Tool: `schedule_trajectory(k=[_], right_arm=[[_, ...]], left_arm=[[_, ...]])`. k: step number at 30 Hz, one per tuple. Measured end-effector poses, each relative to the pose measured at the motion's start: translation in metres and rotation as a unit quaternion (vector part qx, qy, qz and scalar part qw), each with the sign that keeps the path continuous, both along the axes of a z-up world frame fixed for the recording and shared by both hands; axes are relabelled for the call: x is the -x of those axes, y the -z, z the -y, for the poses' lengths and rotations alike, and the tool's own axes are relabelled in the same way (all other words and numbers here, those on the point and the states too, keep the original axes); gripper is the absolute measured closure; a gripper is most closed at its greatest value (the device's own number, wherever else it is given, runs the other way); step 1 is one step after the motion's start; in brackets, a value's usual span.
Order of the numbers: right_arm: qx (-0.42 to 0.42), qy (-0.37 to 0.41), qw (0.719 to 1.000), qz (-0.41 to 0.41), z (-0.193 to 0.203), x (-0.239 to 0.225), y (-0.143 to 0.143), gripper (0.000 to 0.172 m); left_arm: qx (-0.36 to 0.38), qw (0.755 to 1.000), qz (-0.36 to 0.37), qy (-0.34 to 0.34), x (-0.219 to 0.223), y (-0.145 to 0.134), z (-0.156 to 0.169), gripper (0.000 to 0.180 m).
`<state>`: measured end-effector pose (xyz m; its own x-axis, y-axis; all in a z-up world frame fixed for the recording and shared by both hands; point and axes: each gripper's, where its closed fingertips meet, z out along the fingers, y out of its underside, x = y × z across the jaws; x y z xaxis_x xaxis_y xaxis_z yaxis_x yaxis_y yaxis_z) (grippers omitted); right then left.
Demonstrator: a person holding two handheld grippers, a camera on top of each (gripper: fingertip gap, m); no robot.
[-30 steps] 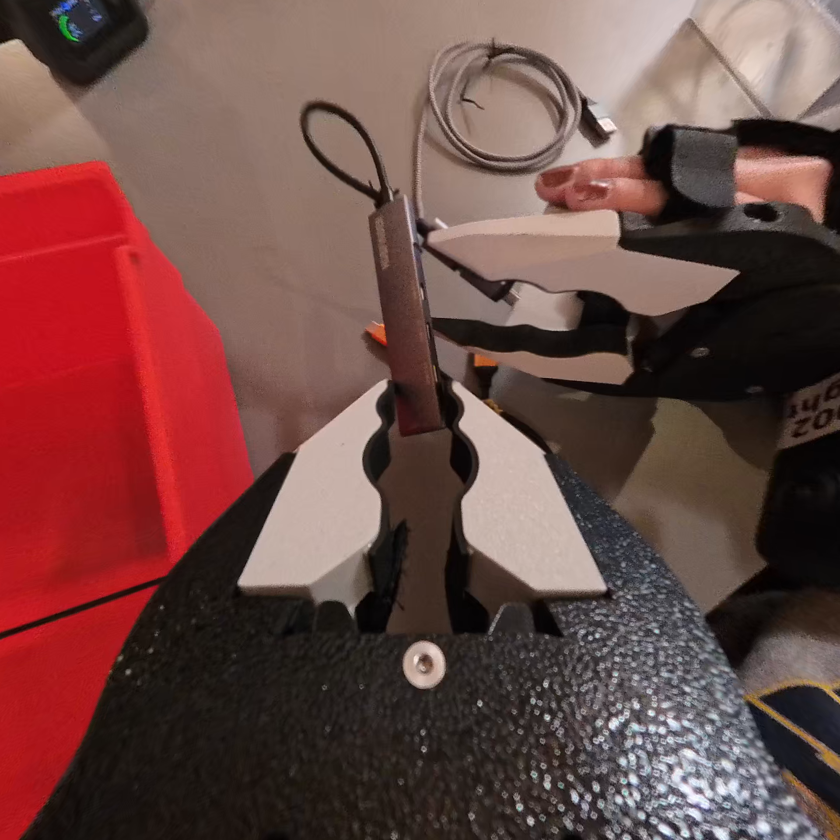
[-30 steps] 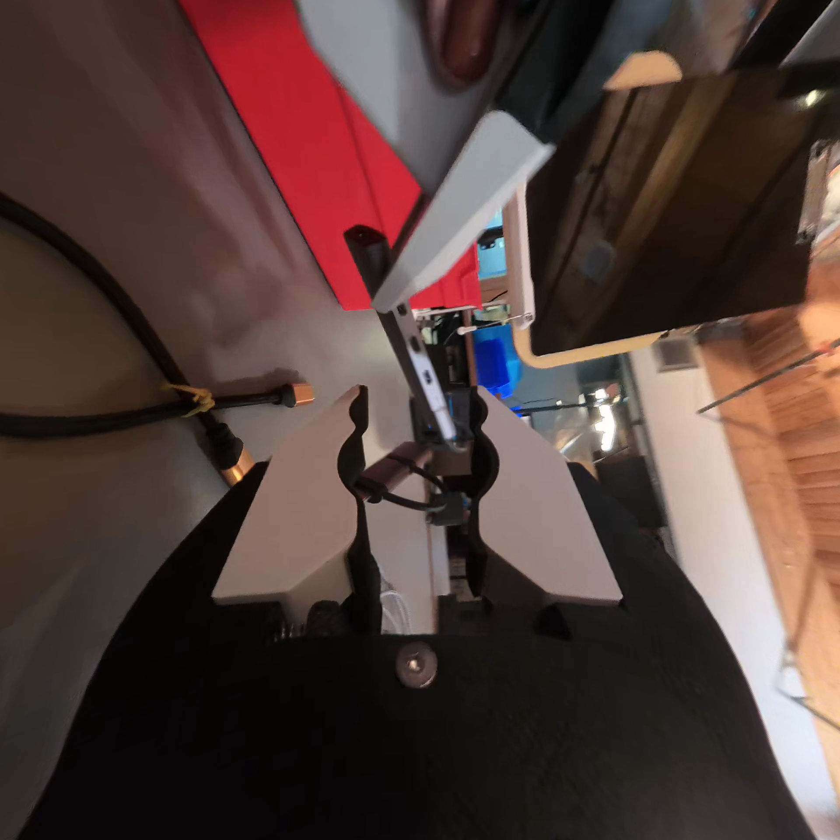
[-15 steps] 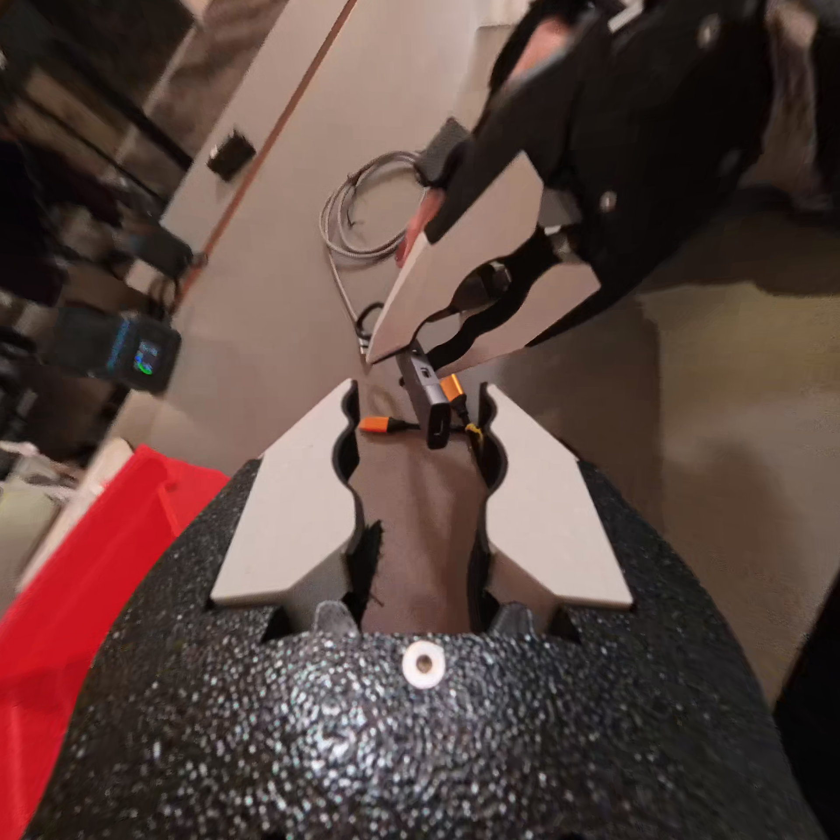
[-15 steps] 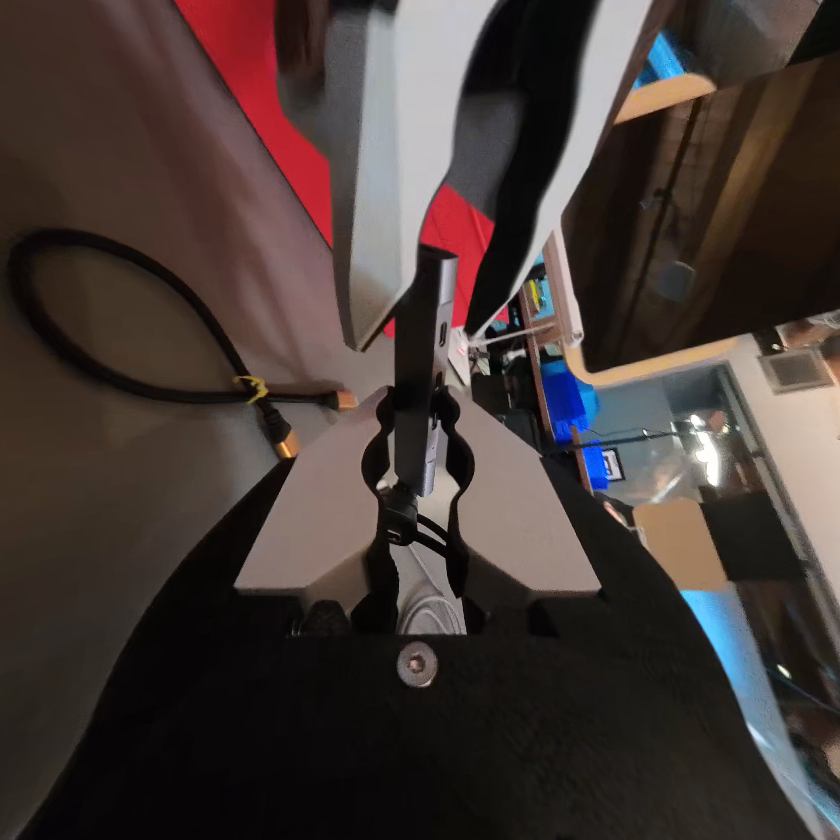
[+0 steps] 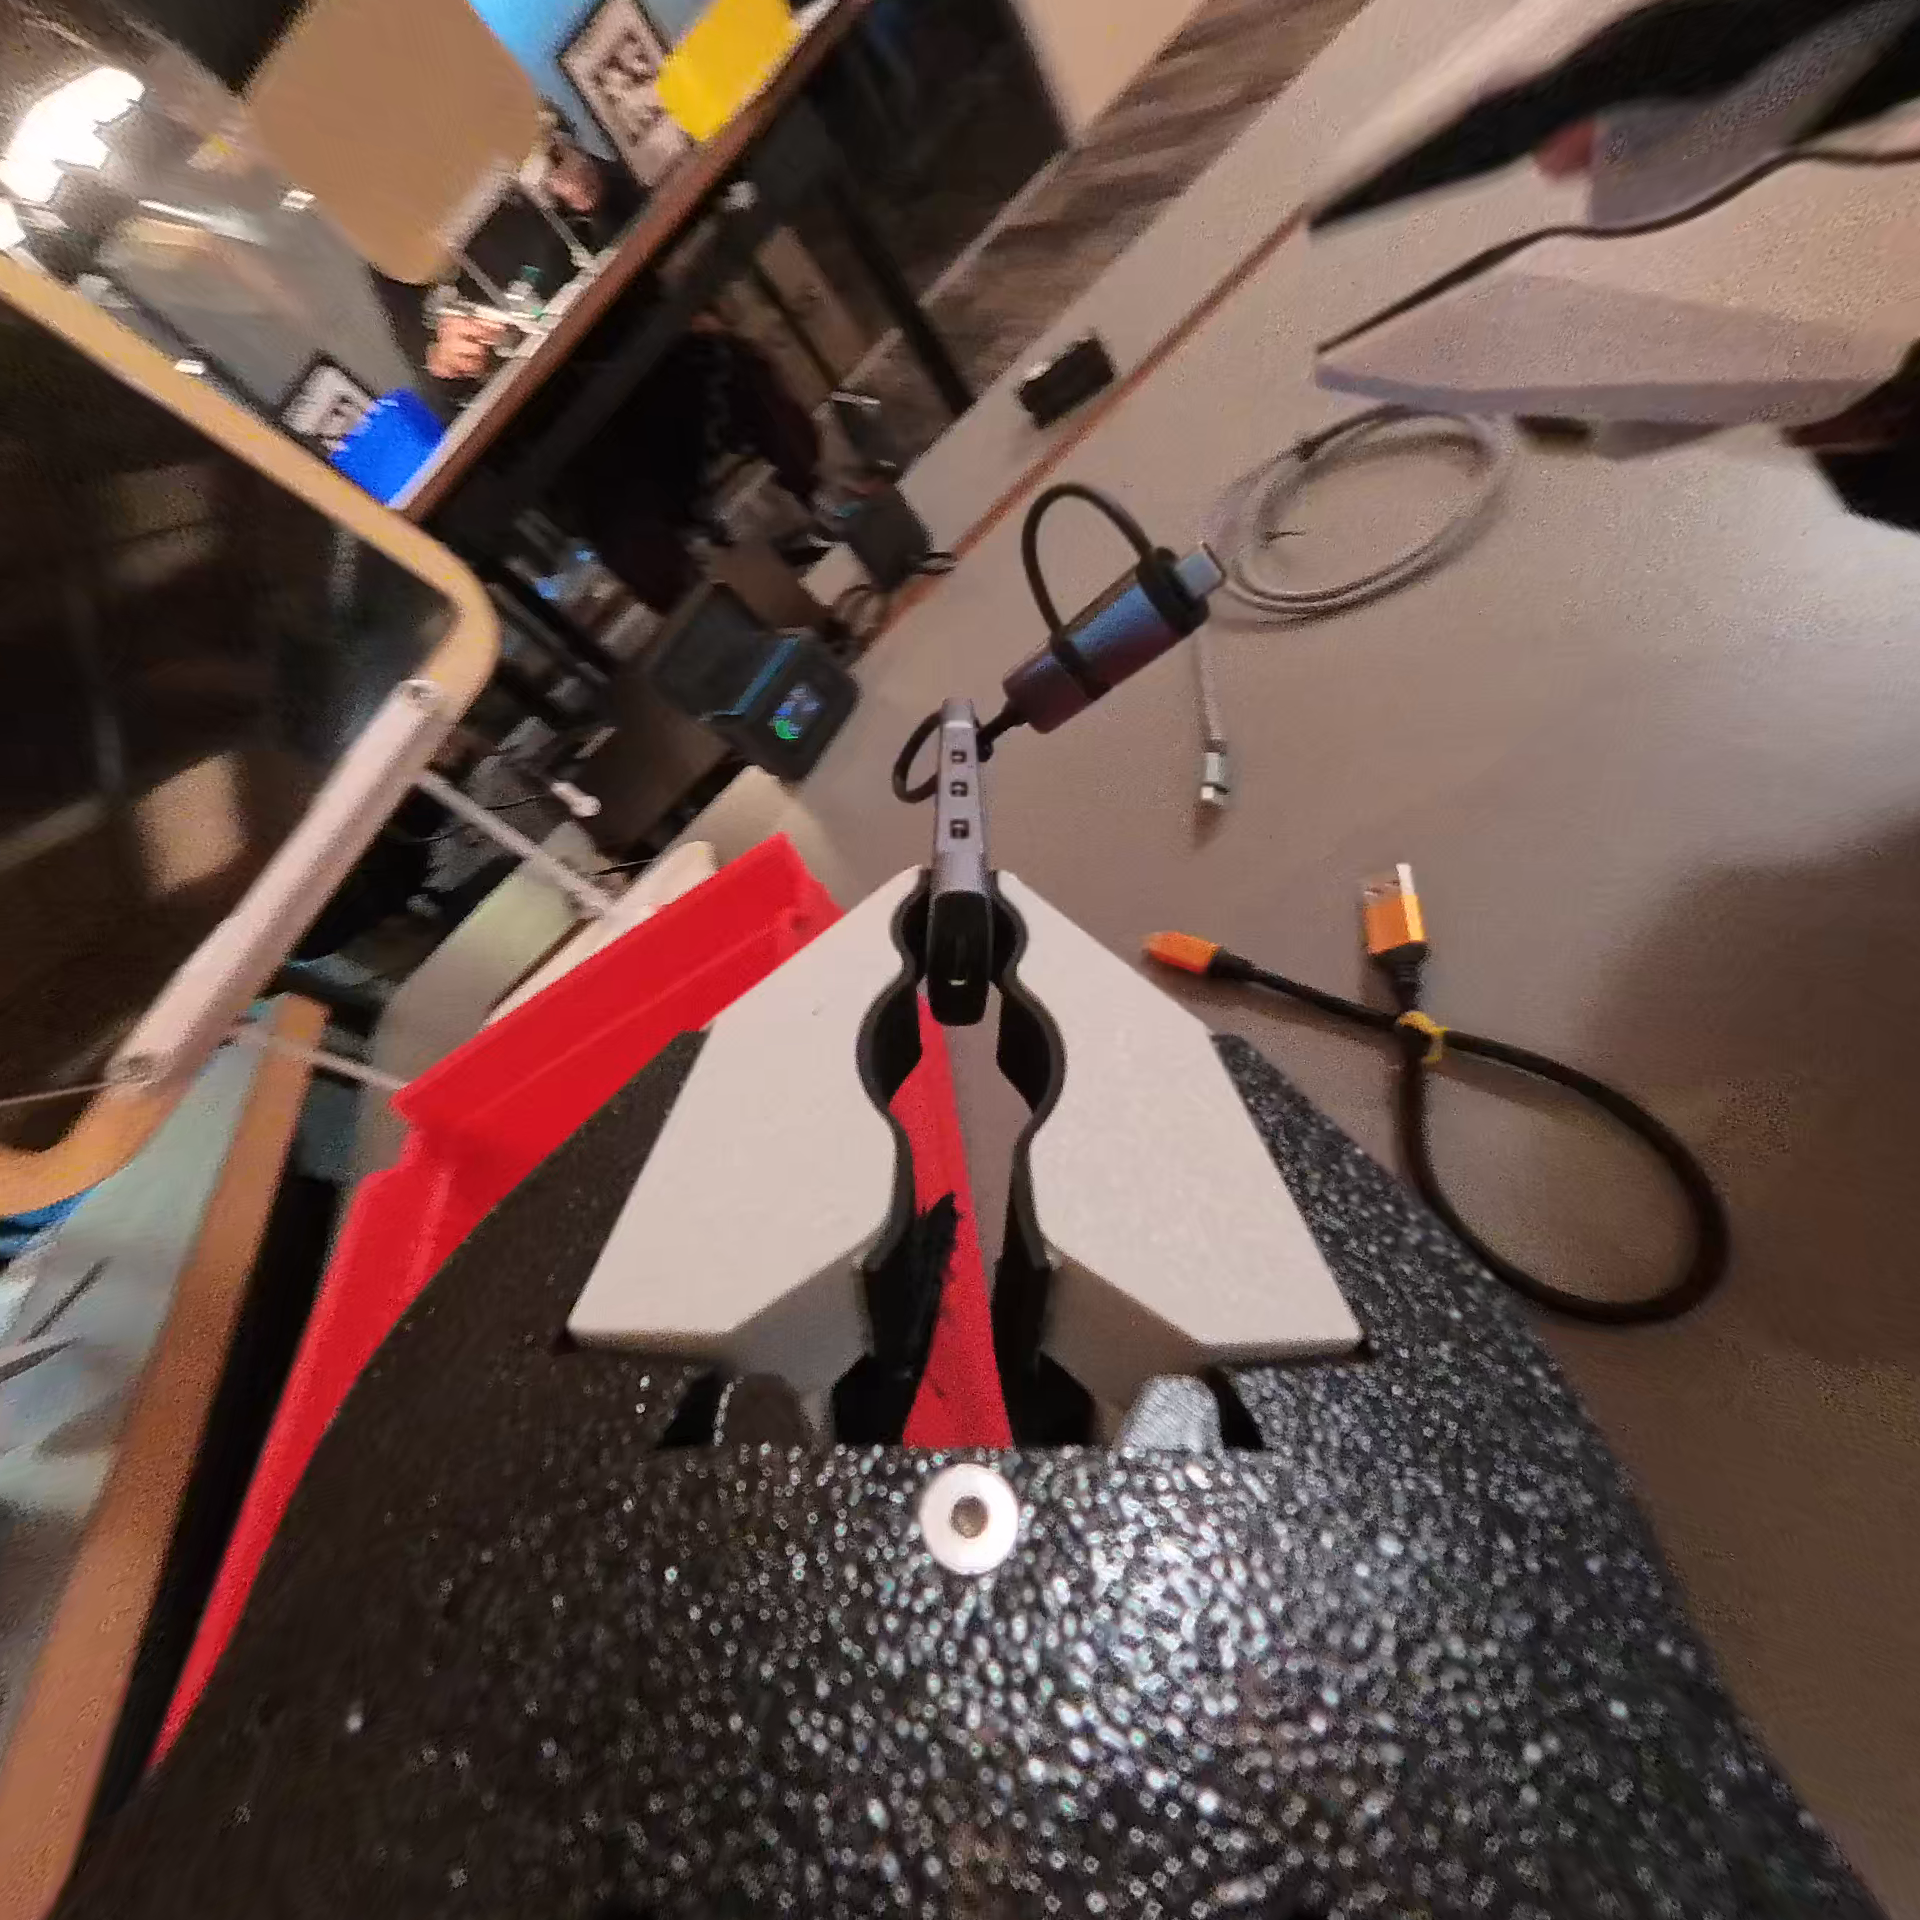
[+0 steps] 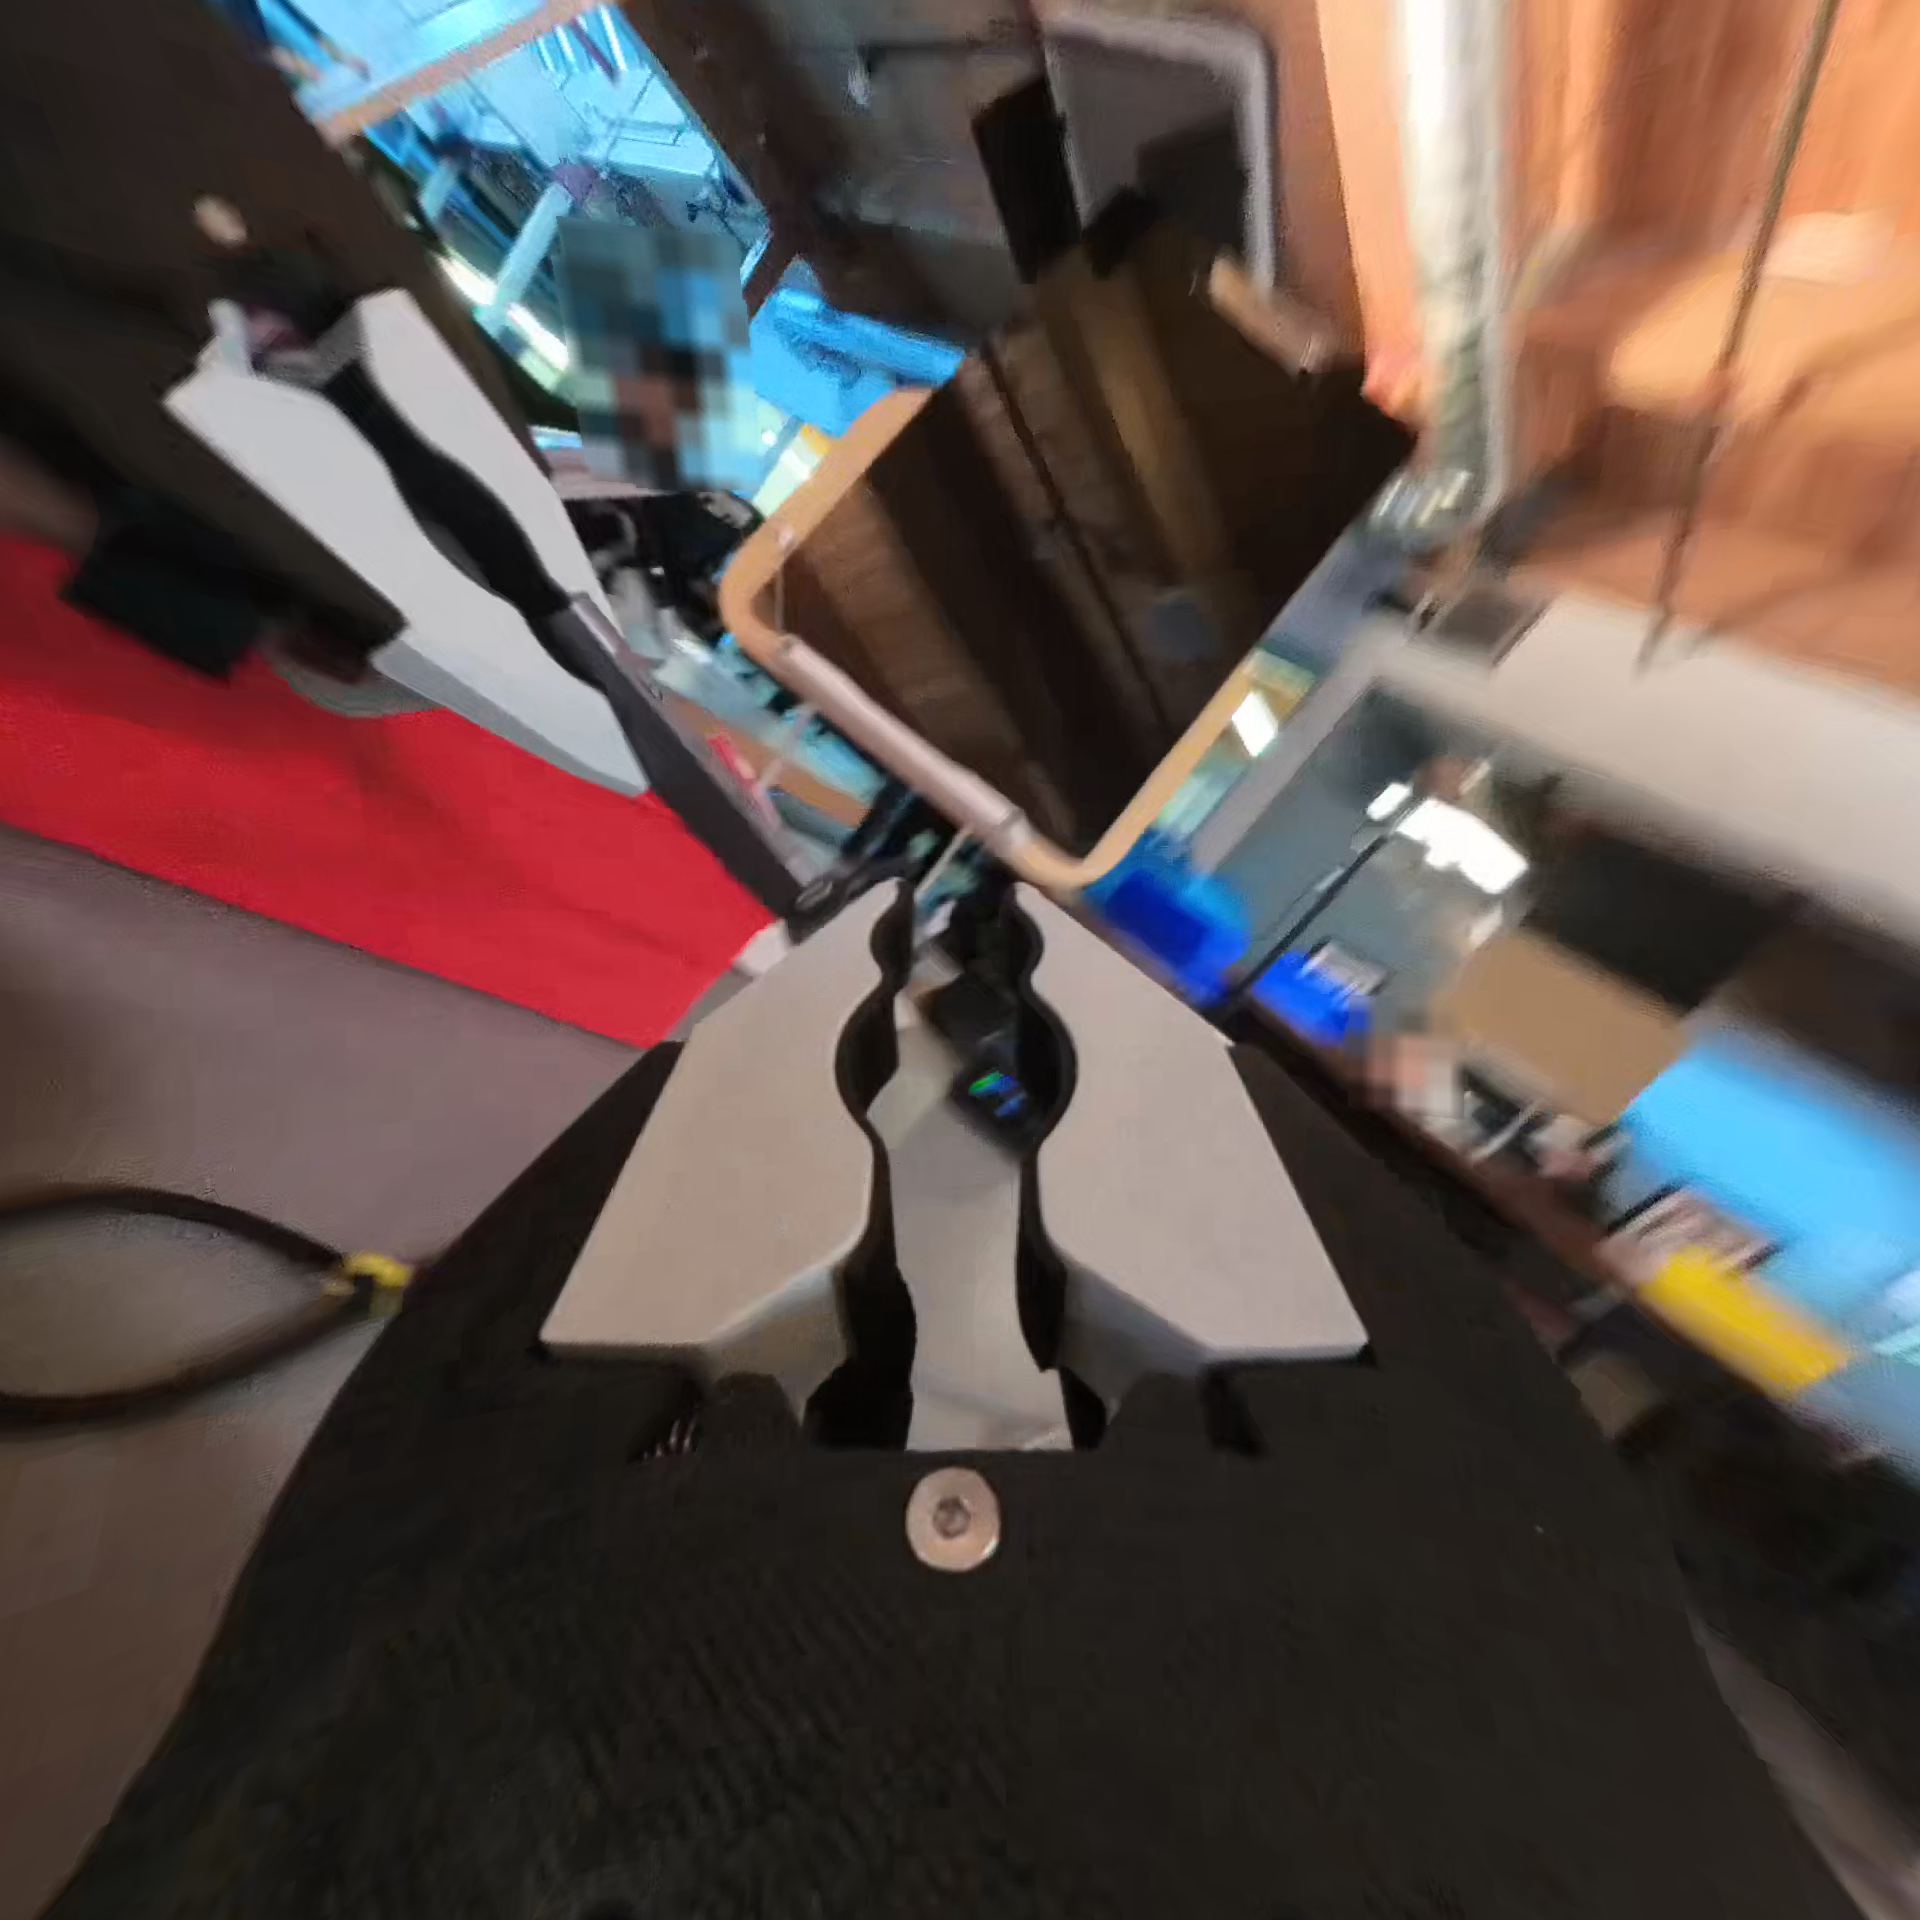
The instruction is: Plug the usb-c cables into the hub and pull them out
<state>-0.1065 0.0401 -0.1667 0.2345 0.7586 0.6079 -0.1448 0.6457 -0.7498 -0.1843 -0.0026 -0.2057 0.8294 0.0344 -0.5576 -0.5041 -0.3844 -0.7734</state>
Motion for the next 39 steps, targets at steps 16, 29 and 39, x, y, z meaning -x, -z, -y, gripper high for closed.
schedule_trajectory(k=[16, 29, 39], right_arm=[[0.325, 0.088, 0.823, 0.457, 0.018, 0.066, 0.163, 0.148], [0.32, -0.033, 0.814, 0.485, 0.016, -0.053, 0.109, 0.169], [0.318, -0.012, 0.773, 0.549, -0.003, -0.08, 0.111, 0.169]], left_arm=[[-0.071, 0.993, -0.08, -0.059, 0.033, -0.033, 0.016, 0.174], [-0.044, 0.986, -0.126, 0.101, -0.052, 0.004, -0.031, 0.174], [0.025, 0.936, -0.273, 0.219, -0.092, 0.088, -0.075, 0.174]])
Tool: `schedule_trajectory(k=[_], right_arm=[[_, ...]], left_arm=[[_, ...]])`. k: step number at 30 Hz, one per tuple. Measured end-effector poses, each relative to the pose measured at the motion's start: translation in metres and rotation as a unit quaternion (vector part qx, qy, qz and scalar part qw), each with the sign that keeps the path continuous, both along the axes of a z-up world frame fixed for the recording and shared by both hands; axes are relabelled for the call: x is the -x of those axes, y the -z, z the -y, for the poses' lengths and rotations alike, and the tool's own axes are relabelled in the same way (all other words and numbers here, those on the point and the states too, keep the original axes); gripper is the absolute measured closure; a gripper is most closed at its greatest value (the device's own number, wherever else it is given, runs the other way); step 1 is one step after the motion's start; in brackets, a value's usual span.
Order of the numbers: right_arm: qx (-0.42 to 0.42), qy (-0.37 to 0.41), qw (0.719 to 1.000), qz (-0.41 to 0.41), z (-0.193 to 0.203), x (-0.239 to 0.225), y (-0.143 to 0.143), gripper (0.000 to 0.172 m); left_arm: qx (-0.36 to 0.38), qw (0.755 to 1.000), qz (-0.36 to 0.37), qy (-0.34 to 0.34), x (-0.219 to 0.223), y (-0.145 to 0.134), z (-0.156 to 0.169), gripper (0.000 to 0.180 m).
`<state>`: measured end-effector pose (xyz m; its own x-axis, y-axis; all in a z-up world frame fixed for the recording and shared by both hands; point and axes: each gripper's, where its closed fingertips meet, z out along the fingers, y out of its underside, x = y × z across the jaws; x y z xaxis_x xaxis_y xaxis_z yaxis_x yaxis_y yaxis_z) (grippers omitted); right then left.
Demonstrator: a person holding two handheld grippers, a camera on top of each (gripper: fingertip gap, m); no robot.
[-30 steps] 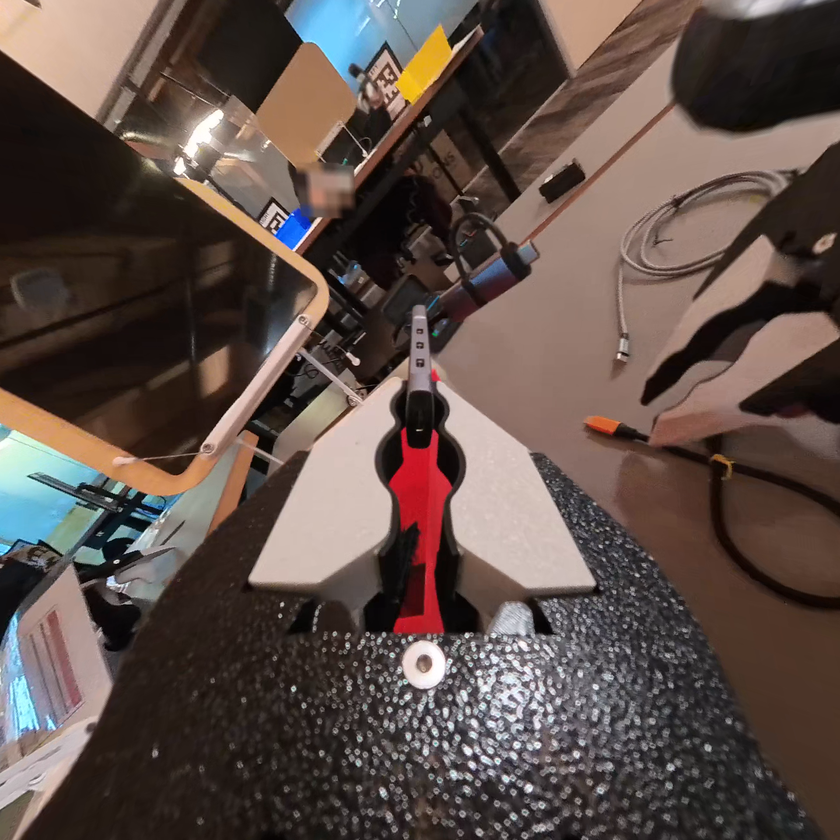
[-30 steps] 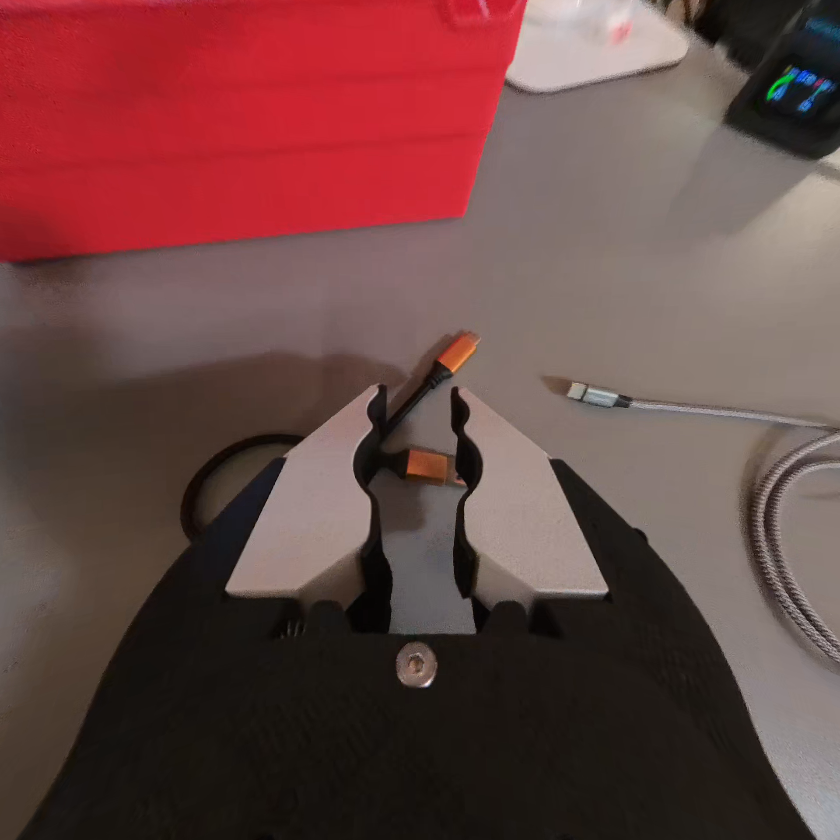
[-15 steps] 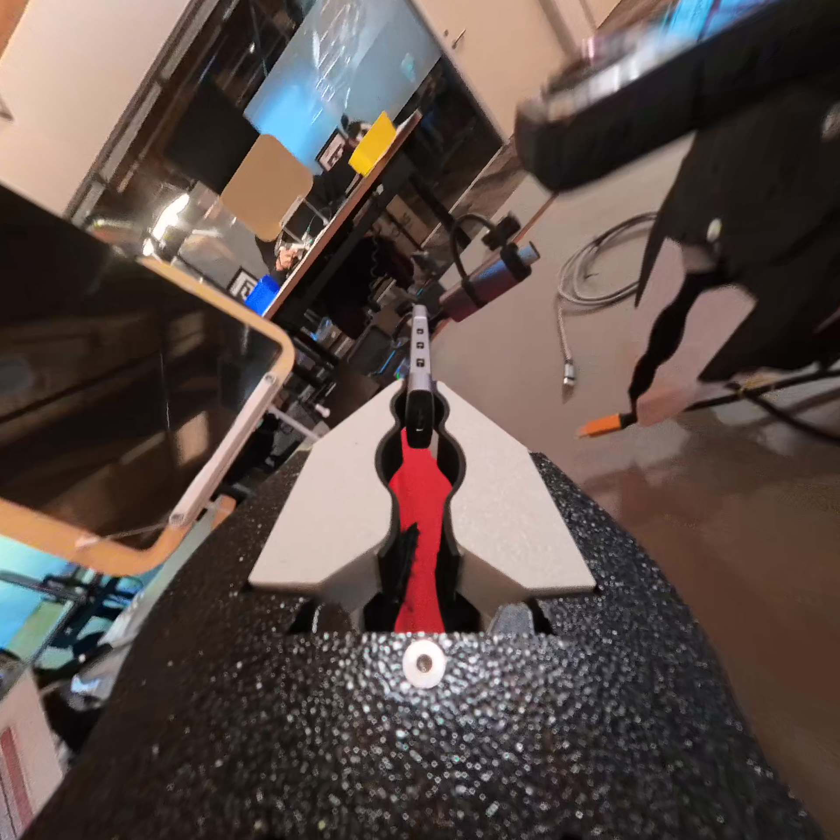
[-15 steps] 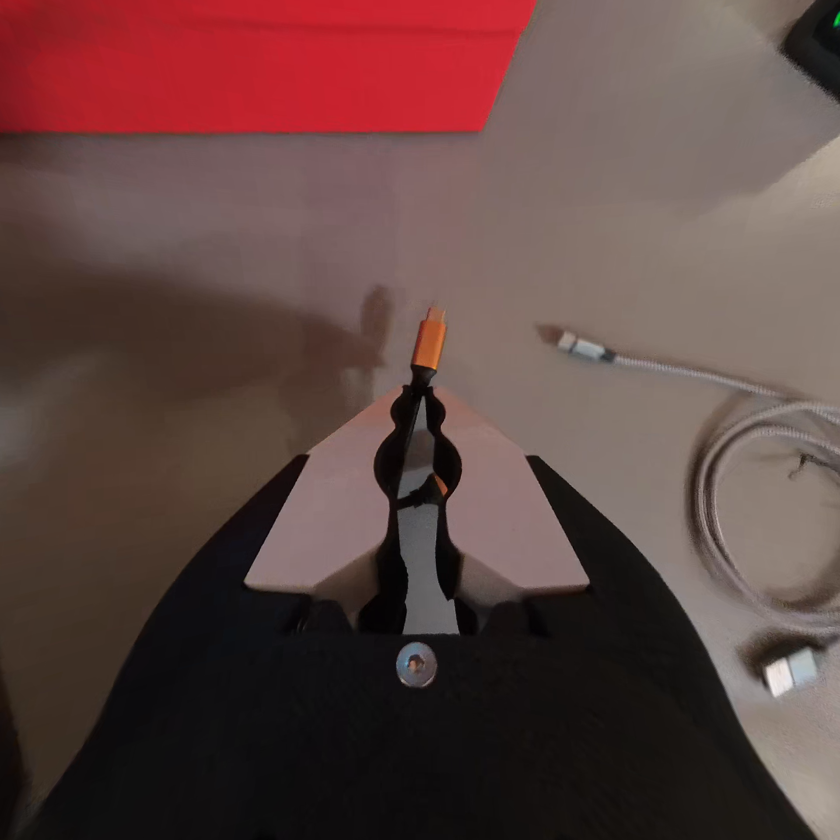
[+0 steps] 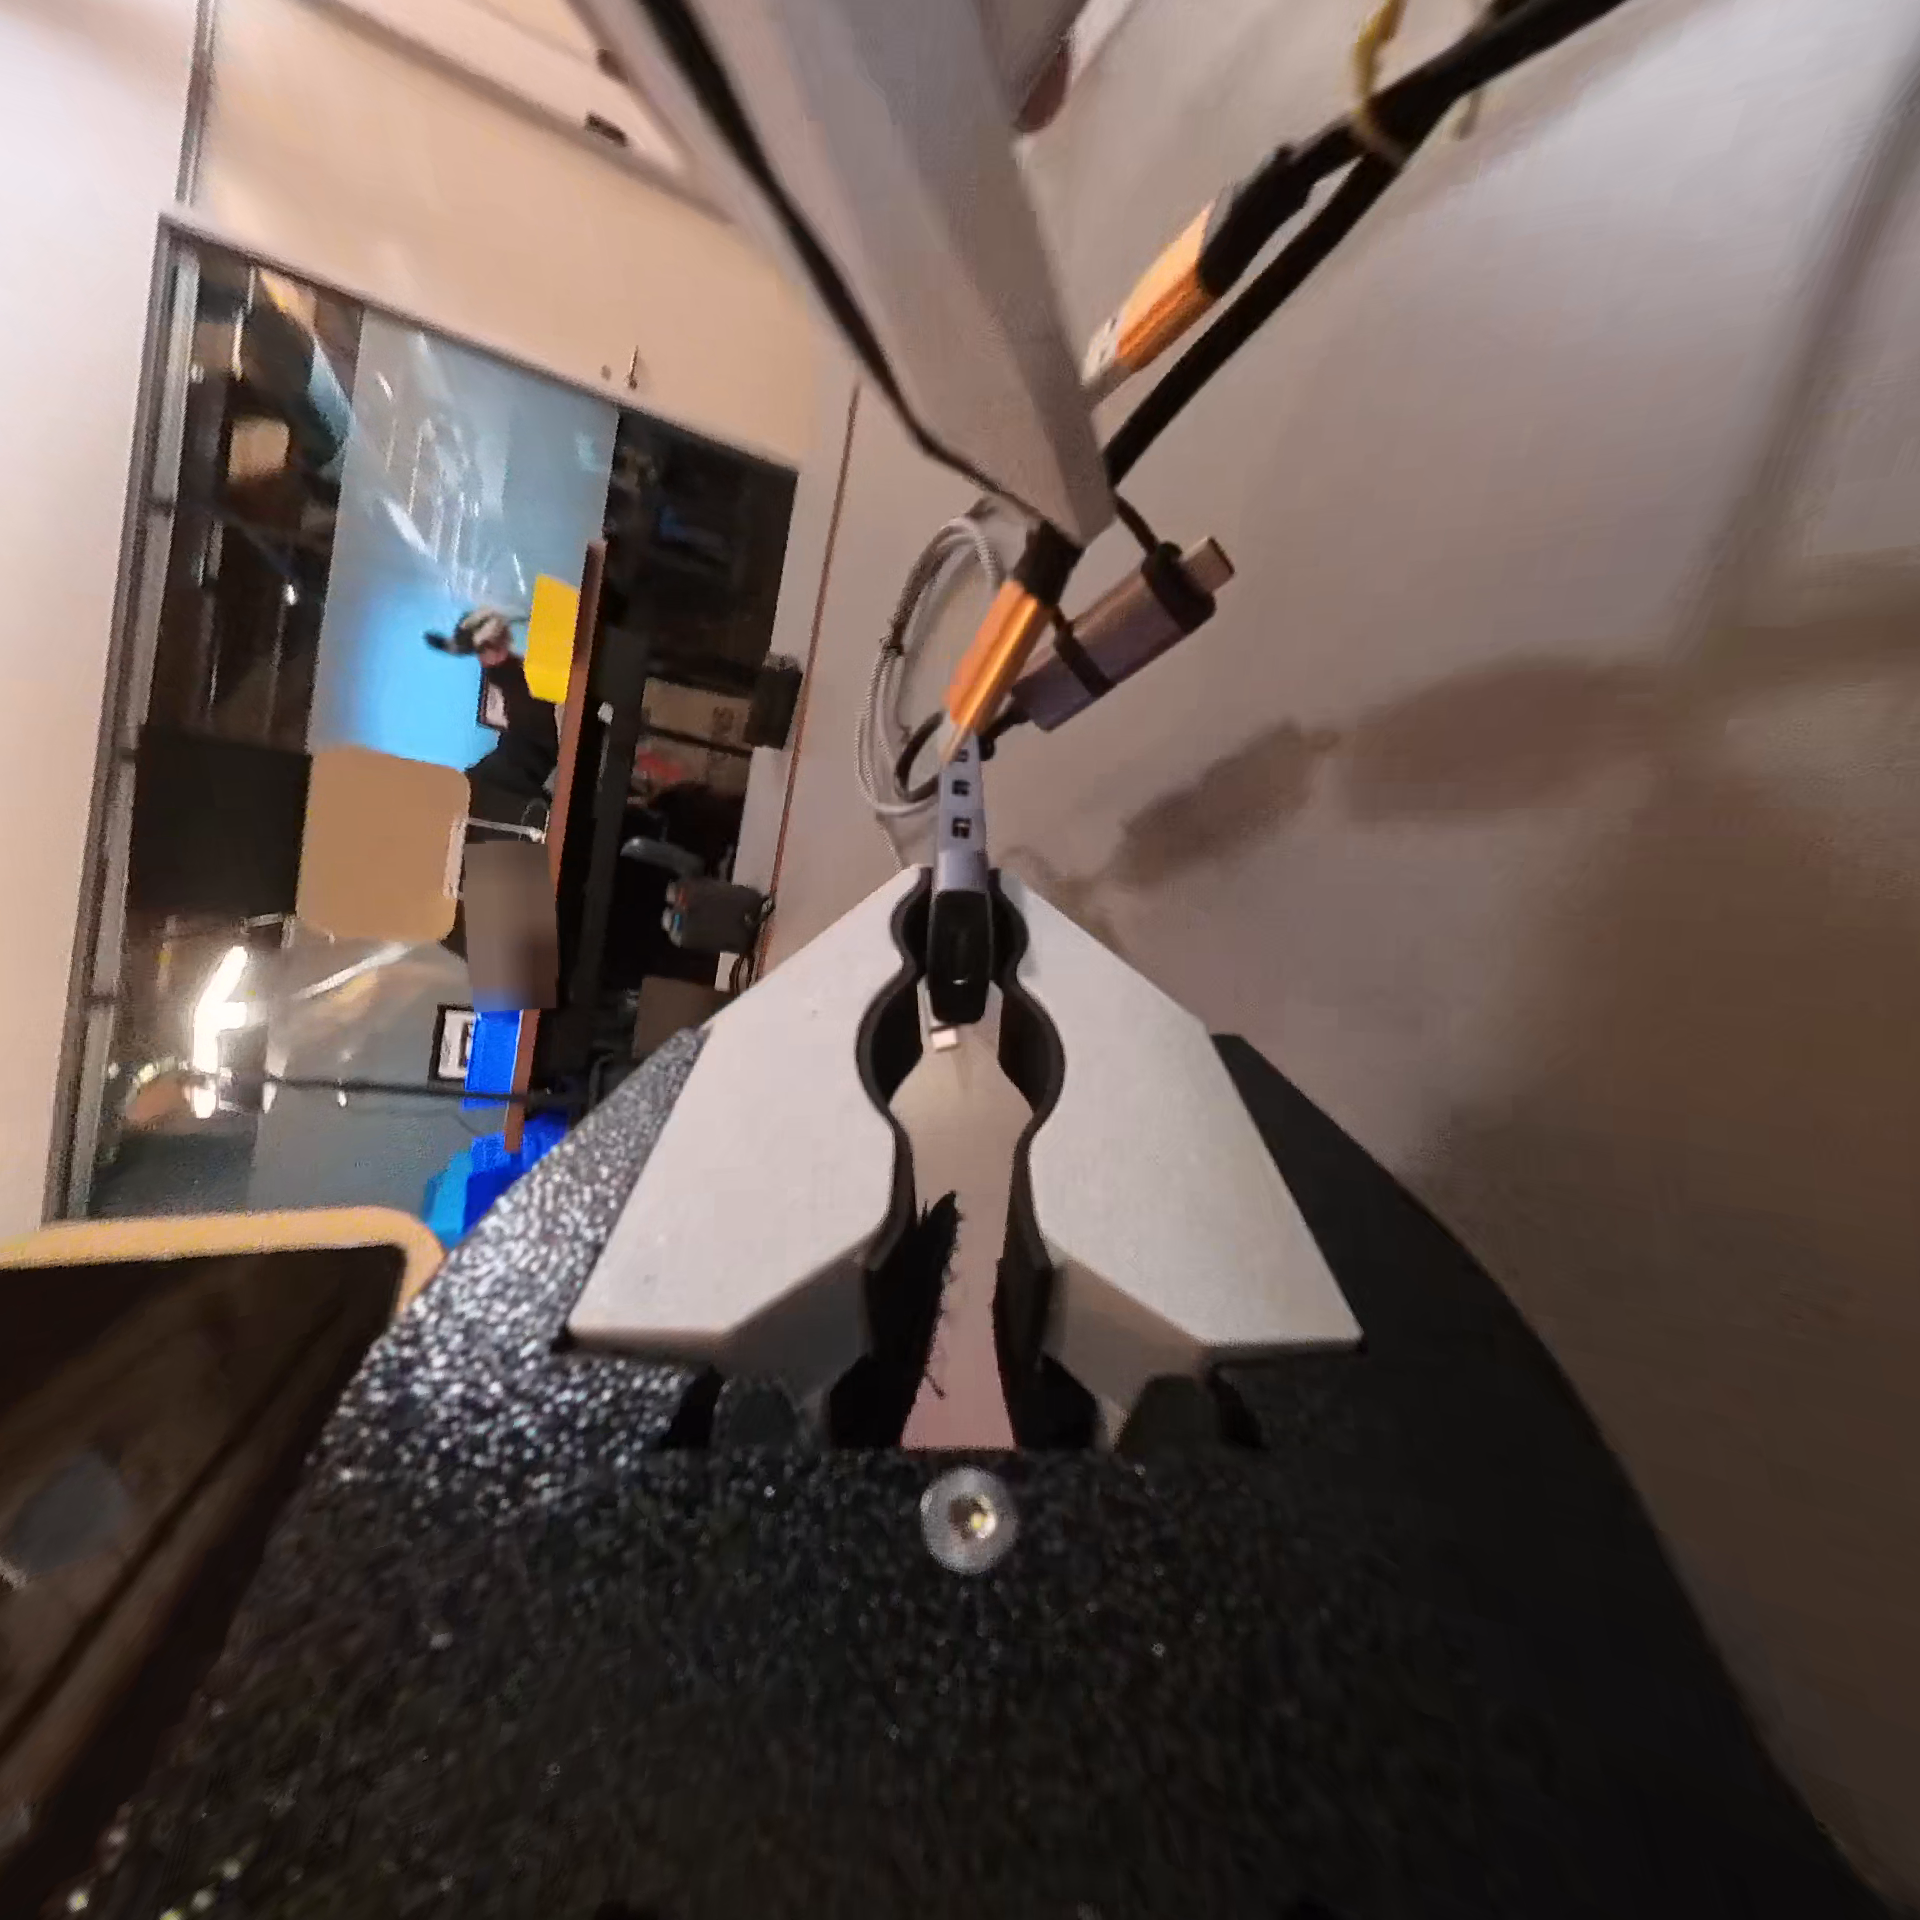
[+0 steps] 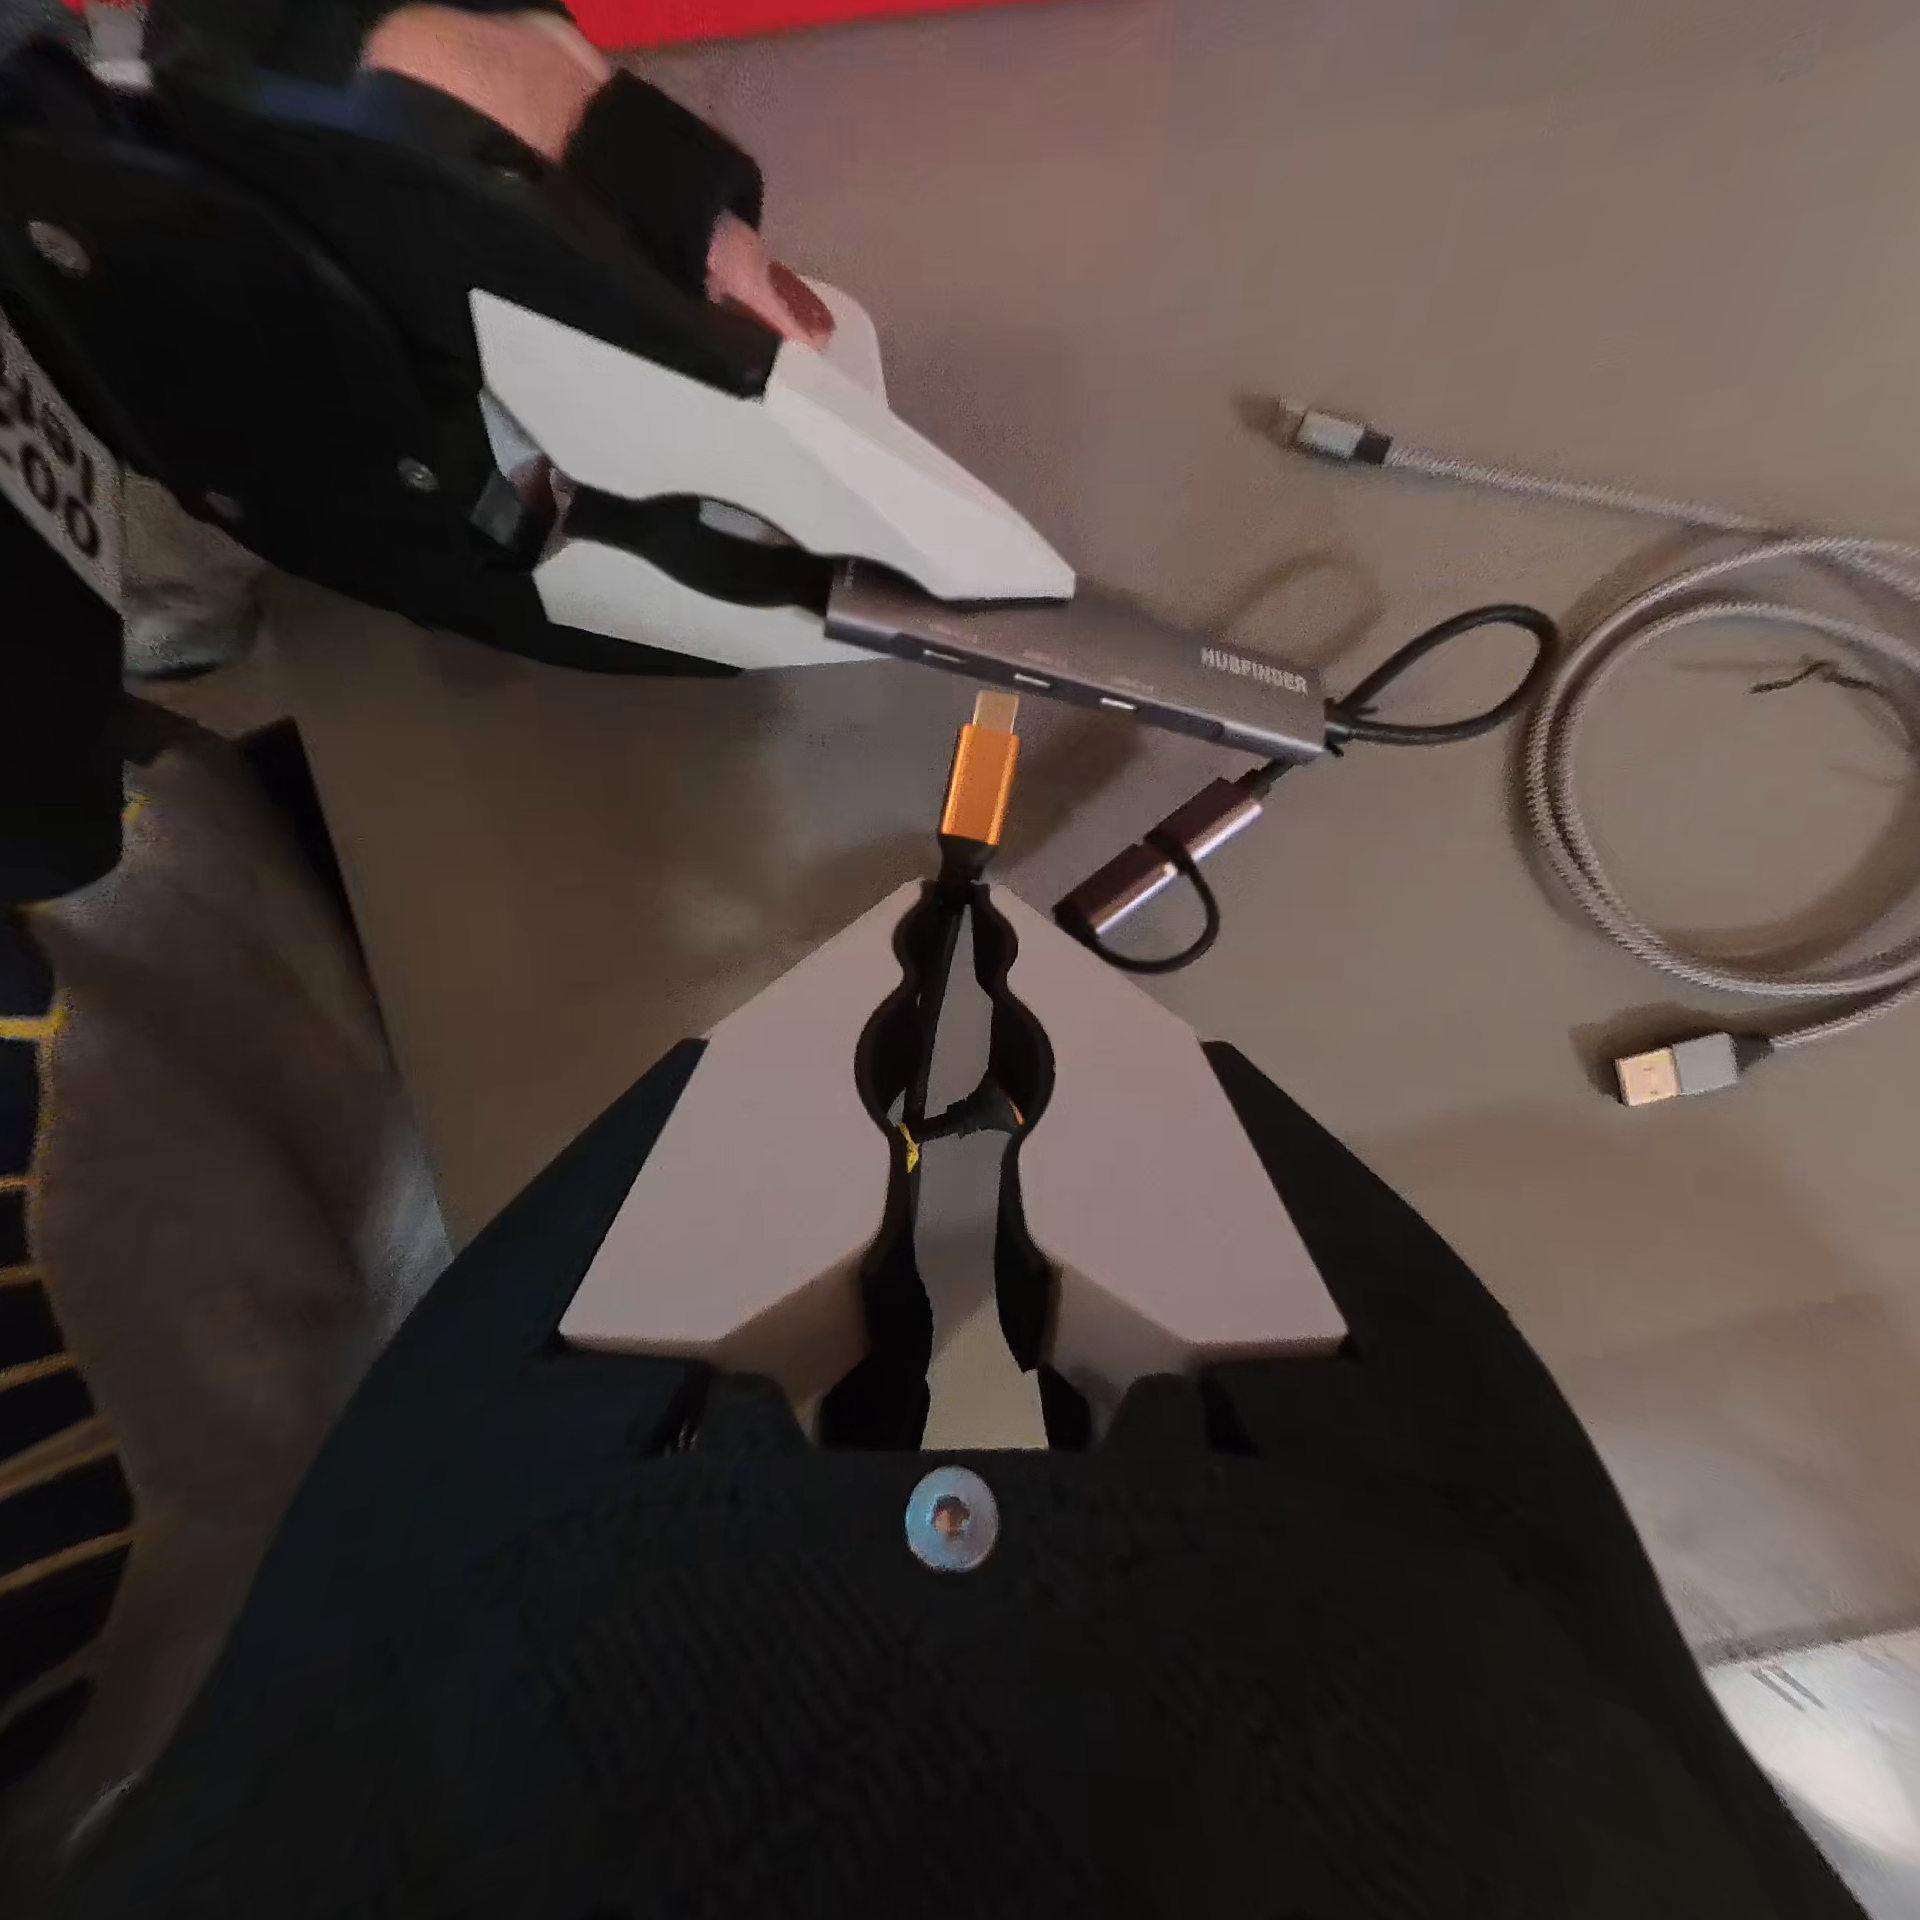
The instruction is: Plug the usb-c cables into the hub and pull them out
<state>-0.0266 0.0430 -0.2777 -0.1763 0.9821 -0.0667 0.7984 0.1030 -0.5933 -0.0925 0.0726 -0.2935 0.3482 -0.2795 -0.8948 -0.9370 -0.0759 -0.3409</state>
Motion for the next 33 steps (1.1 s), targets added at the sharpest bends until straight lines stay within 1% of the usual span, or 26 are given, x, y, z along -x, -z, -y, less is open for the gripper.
schedule_trajectory(k=[3, 5, 12, 15, 18, 20, 23, 25, 28, 33], right_arm=[[0.026, 0.004, 0.999, 0.033, -0.008, 0.003, 0.017, 0.169], [0.042, 0.003, 0.998, 0.038, -0.009, 0.004, 0.022, 0.169], [0.076, -0.013, 0.996, 0.044, -0.004, 0.007, 0.026, 0.169], [0.108, -0.015, 0.993, 0.047, -0.003, 0.005, 0.025, 0.169], [0.118, -0.021, 0.991, 0.058, -0.002, 0.004, 0.027, 0.169], [0.126, -0.017, 0.991, 0.05, -0.002, 0.007, 0.025, 0.169], [0.142, -0.005, 0.99, 0.013, -0.003, 0.012, 0.015, 0.169], [0.13, 0.0, 0.991, 0.006, -0.006, 0.013, 0.015, 0.169], [0.114, -0.001, 0.993, 0.004, -0.005, 0.015, 0.017, 0.169], [0.111, 0.007, 0.993, -0.029, -0.004, 0.022, 0.01, 0.169]], left_arm=[[0.012, 0.999, -0.03, 0.013, 0.0, 0.012, -0.001, 0.174], [0.018, 0.999, -0.038, 0.017, 0.001, 0.018, -0.001, 0.174], [0.017, 0.998, -0.05, 0.025, 0.004, 0.021, 0.0, 0.174], [0.014, 0.997, -0.056, 0.044, 0.002, 0.021, 0.002, 0.174], [0.009, 0.996, -0.074, 0.056, 0.0, 0.023, 0.003, 0.174], [0.01, 0.996, -0.072, 0.058, 0.002, 0.024, 0.003, 0.174], [0.013, 0.996, -0.067, 0.062, 0.003, 0.024, 0.004, 0.174], [0.015, 0.996, -0.063, 0.062, 0.002, 0.025, 0.004, 0.174], [0.026, 0.998, -0.025, 0.053, 0.001, 0.024, 0.005, 0.174], [0.032, 0.998, -0.02, 0.05, 0.003, 0.025, 0.005, 0.174]])
